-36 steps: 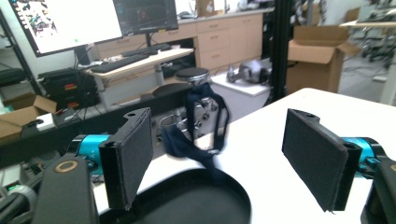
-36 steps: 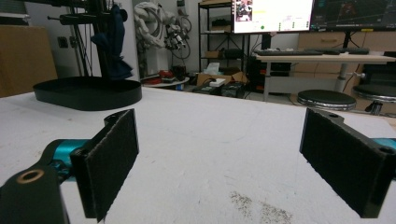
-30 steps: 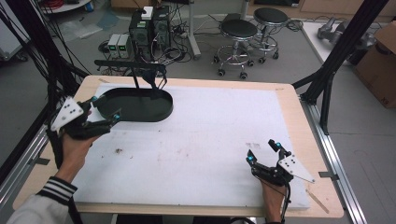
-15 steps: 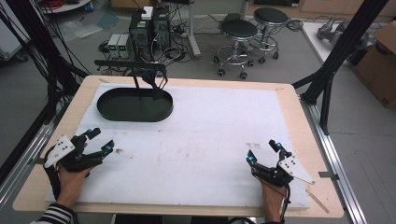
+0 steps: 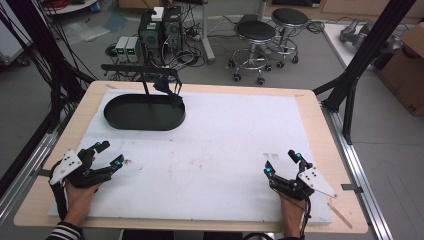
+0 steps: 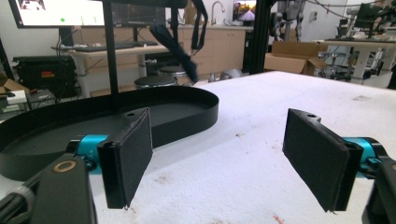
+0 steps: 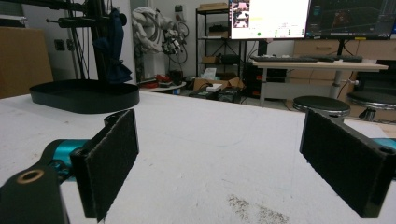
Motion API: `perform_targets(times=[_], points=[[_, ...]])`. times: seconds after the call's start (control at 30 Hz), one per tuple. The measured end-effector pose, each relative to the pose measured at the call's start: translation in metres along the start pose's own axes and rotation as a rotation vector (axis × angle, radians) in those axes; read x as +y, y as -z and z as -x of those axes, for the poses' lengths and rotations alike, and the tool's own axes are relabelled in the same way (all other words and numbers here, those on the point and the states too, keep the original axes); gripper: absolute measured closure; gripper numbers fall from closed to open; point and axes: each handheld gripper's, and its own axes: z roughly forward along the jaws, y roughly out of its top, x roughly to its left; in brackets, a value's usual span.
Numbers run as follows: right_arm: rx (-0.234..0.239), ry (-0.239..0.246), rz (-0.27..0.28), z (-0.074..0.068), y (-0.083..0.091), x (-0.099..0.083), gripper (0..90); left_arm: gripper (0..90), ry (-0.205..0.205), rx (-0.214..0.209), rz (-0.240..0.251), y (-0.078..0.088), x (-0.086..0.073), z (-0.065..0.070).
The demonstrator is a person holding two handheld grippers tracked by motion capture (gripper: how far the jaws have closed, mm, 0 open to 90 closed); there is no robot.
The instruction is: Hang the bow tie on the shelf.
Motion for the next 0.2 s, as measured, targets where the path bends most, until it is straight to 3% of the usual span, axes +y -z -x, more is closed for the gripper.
perform_targets(times=[0.2], points=[[0.001, -0.008, -0.006, 0.0002, 0.0000, 0.0001, 10.8, 24.7, 0.018, 0.009, 0.010, 0.0007, -0.0004, -0.0013]])
